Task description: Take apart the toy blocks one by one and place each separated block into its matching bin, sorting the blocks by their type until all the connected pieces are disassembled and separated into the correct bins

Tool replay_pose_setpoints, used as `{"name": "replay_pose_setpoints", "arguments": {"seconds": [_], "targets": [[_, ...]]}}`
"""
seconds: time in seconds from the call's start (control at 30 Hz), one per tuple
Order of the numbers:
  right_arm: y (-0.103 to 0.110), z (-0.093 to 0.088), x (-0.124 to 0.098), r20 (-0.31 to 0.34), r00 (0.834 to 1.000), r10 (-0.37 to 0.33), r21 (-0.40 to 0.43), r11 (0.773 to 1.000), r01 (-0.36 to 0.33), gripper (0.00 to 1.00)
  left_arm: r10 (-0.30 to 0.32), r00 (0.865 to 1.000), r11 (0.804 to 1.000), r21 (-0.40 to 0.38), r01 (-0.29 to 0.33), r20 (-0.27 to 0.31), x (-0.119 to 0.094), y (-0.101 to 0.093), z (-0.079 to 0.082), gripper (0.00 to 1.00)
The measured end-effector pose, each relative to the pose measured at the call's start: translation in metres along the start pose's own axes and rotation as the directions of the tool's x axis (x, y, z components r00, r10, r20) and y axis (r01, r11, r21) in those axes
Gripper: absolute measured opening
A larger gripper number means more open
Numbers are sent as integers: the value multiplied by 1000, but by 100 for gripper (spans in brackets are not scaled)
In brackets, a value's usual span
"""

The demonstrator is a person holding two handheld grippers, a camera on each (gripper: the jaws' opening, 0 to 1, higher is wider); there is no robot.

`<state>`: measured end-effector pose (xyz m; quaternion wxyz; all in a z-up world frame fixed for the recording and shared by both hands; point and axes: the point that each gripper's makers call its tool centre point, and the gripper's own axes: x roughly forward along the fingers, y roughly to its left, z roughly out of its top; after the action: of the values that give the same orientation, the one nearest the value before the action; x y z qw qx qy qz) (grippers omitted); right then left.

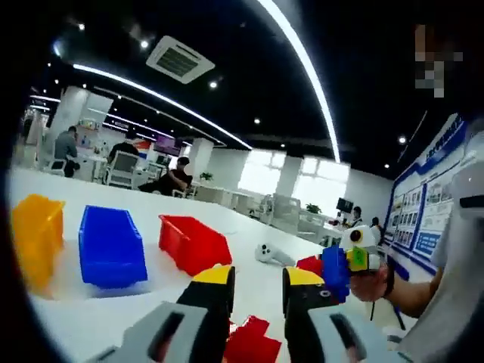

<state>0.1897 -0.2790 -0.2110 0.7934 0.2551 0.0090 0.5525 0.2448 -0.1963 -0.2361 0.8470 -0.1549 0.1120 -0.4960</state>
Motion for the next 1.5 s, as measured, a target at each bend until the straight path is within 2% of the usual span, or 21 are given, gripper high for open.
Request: {"name": "replay_pose_setpoints", "arguments": {"seconds": [0.07, 0.13, 0.2, 0.27, 0.33, 0.37, 0.43, 0.47, 0.5, 0.53, 0.6, 0.67, 0.7, 0.8, 0.87, 0.93, 1.03, 1.2, 1.23, 1.37, 1.5], "targets": [[3, -4, 0, -46, 999, 23, -52, 998, -25, 19, -92, 995, 992, -88, 88, -41, -5, -7, -3, 34], [10, -5, 1, -80, 995, 61, -96, 993, -68, 19, -171, 983, 981, -107, 163, -71, -9, -16, -5, 39], [18, -6, 3, -101, 989, 106, -128, 985, -118, 19, -250, 963, 965, -112, 238, -103, -14, -27, -8, 40], [26, -5, 5, -106, 982, 157, -145, 974, -172, 19, -324, 937, 943, -125, 308, -129, -16, -42, -10, 39], [34, -5, 8, -117, 972, 203, -162, 962, -220, 19, -351, 930, 931, -150, 334, -110, -14, -47, -7, 35], [37, -5, 9, -123, 968, 217, -166, 957, -236, 19, -378, 920, 916, -182, 357, -99, -14, -54, -6, 34], [41, -7, 11, -139, 961, 239, -175, 949, -261, 19, -424, 902, 895, -190, 403, -85, -15, -65, -5, 31], [44, -9, 13, -150, 956, 251, -176, 945, -276, 19, -452, 888, 881, -199, 430, -83, -17, -72, -5, 31], [46, -10, 14, -159, 952, 263, -182, 940, -290, 19, -469, 879, 872, -202, 446, -85, -18, -78, -6, 30], [49, -12, 15, -166, 947, 275, -183, 935, -304, 19, -474, 876, 870, -201, 451, -87, -17, -80, -7, 30], [54, -14, 16, -173, 938, 299, -185, 926, -330, 19, -470, 877, 873, -201, 445, -102, -15, -80, -10, 30], [54, -14, 20, -176, 936, 304, -190, 923, -335, 19, -453, 881, 884, -196, 424, -136, -13, -76, -17, 30], [52, -17, 21, -194, 936, 294, -200, 922, -331, 19, -454, 879, 883, -202, 423, -143, -13, -76, -18, 30], [51, -17, 22, -196, 935, 295, -208, 919, -334, 19, -456, 875, 886, -177, 428, -164, -12, -79, -22, 27], [51, -17, 23, -199, 934, 297, -213, 917, -337, 19, -457, 875, 886, -170, 432, -160, -12, -79, -21, 19], [48, -16, 24, -204, 937, 283, -224, 919, -326, 19, -453, 879, 887, -182, 425, -151, -11, -79, -20, 19], [48, -17, 24, -245, 936, 254, -294, 900, -321, 19, -456, 876, 884, -195, 424, -161, -11, -81, -21, 18], [46, -18, 25, -273, 936, 221, -371, 874, -315, 18, -440, 886, 893, -175, 414, -150, -11, -74, -17, 18], [46, -17, 25, -271, 936, 223, -377, 871, -316, 18, -432, 889, 897, -173, 407, -149, -11, -73, -17, 17], [54, -25, 30, -314, 928, 202, -470, 816, -337, 18, -345, 933, 928, -186, 324, -97, -5, -51, -8, 17], [49, -24, 27, -301, 934, 191, -452, 834, -316, 18, -300, 952, 944, -166, 286, -66, -3, -46, 1, 17]]}}
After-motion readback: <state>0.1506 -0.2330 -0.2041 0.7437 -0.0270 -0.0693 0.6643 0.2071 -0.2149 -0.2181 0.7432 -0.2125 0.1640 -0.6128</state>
